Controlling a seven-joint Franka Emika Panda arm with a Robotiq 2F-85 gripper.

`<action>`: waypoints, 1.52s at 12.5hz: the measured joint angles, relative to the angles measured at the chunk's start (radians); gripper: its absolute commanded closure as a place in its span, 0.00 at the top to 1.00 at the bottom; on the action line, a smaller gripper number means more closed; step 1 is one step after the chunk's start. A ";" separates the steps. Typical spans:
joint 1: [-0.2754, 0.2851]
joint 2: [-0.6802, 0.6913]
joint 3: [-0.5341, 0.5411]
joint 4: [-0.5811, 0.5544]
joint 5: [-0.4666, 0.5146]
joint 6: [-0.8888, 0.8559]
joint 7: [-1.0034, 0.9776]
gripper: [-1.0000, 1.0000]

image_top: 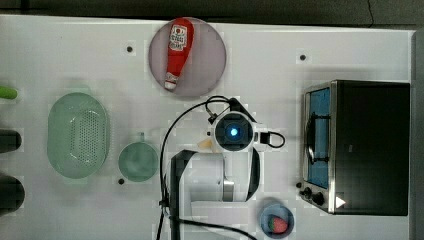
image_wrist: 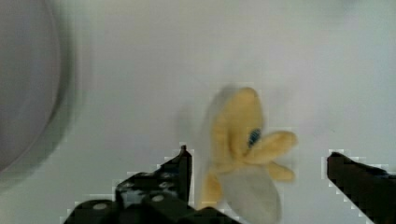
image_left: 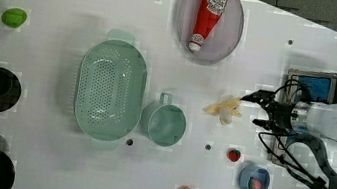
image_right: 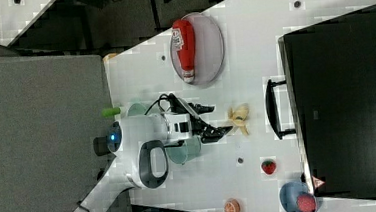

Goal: Pick banana from table and place on oven.

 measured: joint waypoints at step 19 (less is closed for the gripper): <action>0.003 -0.071 0.006 -0.051 0.042 -0.010 -0.002 0.27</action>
